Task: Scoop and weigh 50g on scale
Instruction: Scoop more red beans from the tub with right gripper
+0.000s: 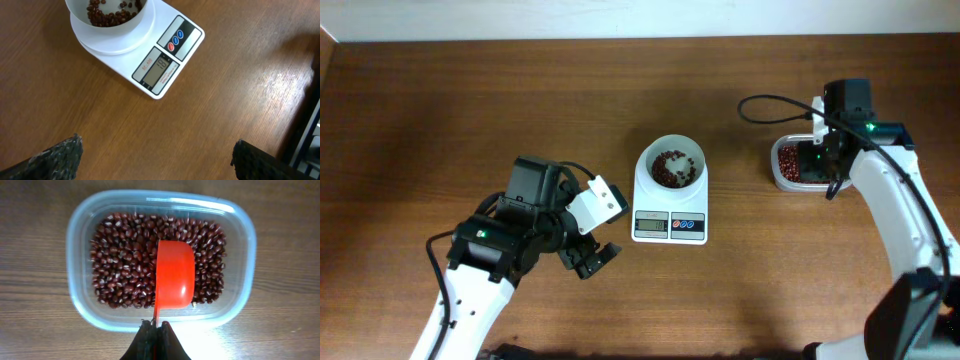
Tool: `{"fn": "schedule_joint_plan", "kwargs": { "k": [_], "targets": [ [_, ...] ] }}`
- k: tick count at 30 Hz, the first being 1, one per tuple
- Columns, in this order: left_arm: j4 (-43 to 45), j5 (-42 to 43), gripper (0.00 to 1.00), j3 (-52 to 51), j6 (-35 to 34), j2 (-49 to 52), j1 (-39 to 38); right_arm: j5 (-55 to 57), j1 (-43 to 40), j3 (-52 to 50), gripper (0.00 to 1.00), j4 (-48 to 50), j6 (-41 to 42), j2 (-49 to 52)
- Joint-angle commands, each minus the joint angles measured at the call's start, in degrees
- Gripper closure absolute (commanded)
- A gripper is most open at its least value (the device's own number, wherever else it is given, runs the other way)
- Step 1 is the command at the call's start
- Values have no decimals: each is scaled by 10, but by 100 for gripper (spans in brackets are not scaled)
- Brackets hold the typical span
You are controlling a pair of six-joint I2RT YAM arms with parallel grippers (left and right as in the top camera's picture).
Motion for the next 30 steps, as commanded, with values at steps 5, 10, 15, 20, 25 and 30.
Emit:
{"fn": "schedule_joint_plan", "kwargs": {
  "k": [5,10,15,20,25,30],
  "targets": [
    [1,8,1,8,7,-2,3,-98,-8,2,96,-13,-27,13],
    [1,8,1,8,7,-2,3,-210,-54,2,96,-10,-27,45],
    [1,8,1,8,7,-2,3,-305,-152,2,96,-12,-27,51],
    [1,8,1,8,7,-2,3,-441,-237,2,96,-28,-55,55],
    [1,8,1,8,7,-2,3,-484,-275,2,96,-50,-59,55],
    [1,8,1,8,7,-2,3,-554,-310,2,96,-63,-70,55]
  ]
}}
